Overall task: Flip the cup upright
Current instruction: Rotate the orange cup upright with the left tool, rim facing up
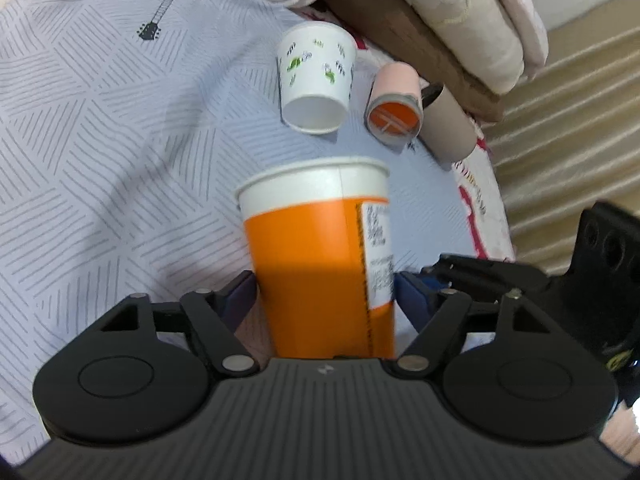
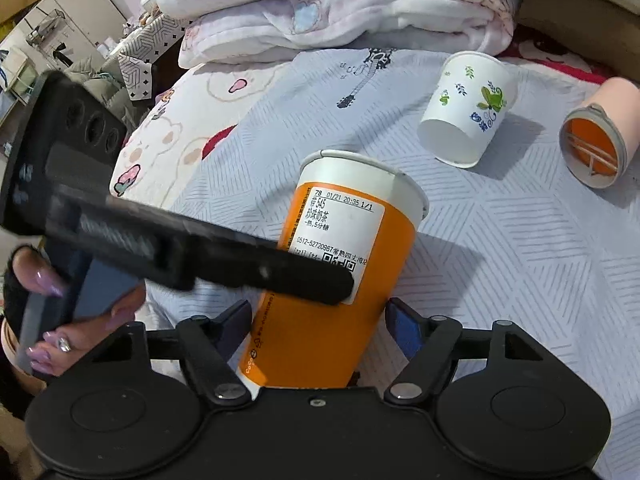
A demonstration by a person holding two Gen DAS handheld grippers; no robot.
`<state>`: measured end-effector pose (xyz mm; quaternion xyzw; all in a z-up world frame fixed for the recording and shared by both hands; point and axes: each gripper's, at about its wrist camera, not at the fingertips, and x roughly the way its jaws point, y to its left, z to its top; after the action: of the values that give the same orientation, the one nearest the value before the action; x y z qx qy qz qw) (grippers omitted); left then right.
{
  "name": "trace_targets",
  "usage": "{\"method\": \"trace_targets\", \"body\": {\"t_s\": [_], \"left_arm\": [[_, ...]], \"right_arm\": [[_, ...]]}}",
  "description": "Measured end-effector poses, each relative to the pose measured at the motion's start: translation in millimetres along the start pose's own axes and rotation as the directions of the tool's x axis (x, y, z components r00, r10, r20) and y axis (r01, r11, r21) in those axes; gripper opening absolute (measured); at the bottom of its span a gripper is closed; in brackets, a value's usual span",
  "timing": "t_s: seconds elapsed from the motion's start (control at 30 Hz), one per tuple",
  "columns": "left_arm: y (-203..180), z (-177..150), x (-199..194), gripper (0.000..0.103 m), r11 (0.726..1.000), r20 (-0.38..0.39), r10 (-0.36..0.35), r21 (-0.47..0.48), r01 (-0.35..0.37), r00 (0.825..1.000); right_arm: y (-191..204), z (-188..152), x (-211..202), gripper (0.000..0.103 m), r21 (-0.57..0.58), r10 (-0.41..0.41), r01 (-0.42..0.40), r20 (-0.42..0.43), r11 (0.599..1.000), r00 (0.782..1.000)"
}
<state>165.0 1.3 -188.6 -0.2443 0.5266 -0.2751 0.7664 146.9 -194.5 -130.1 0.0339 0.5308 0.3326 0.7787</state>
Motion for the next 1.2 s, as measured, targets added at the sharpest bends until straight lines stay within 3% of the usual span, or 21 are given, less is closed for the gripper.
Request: {"method": "trace_targets", "body": {"t_s": [0.13,0.3,0.47,0.7,0.8,0.9,1.03,1.13,1.2], "left_arm": [[0,-1,0,0.074,1.0,0.003,0.006,0.009,-0.006,1.0],[-15,-7,-9,0.073,0.994,0.025,0.056,0.098,-0.058,0.998],[-24,-8,-29,0.073,0.988,0.074,0.021,0.15,-0.032,0.997],[-57,-18,-50,0.073,0.932,0.16,0.079,0.339,-0.13,0.984],[-70,-24,-53,0.073,0.9,0.189,0.106,0.399,-0.175,0.976],[-75,-28,-56,0.073,0.887,0.225,0.106,0.42,-0.194,0.969],[-82,-32,-56,0.073,0.866,0.275,0.095,0.451,-0.216,0.957],[-88,-33,-57,0.073,0.845,0.325,0.093,0.473,-0.247,0.941],[-92,-32,-56,0.073,0.826,0.364,0.091,0.492,-0.275,0.927]], "right_arm": [[-7,-1,3,0.078,0.037,0.03,-0.03,-0.009,0.999,0.999],[-13,-9,2,0.077,0.102,0.095,-0.096,0.016,0.99,0.995],[13,-17,-9,0.076,-0.028,0.031,-0.029,0.076,0.999,0.997],[39,-21,-22,0.076,-0.148,-0.04,0.068,0.18,0.987,0.983],[51,-27,-25,0.076,-0.208,-0.082,0.131,0.228,0.969,0.97],[60,-33,-26,0.076,-0.267,-0.13,0.205,0.276,0.942,0.952],[70,-39,-27,0.076,-0.356,-0.203,0.333,0.355,0.873,0.912],[69,-33,-28,0.076,-0.358,-0.221,0.361,0.376,0.861,0.9],[70,-33,-26,0.076,-0.394,-0.244,0.421,0.425,0.817,0.871]]}}
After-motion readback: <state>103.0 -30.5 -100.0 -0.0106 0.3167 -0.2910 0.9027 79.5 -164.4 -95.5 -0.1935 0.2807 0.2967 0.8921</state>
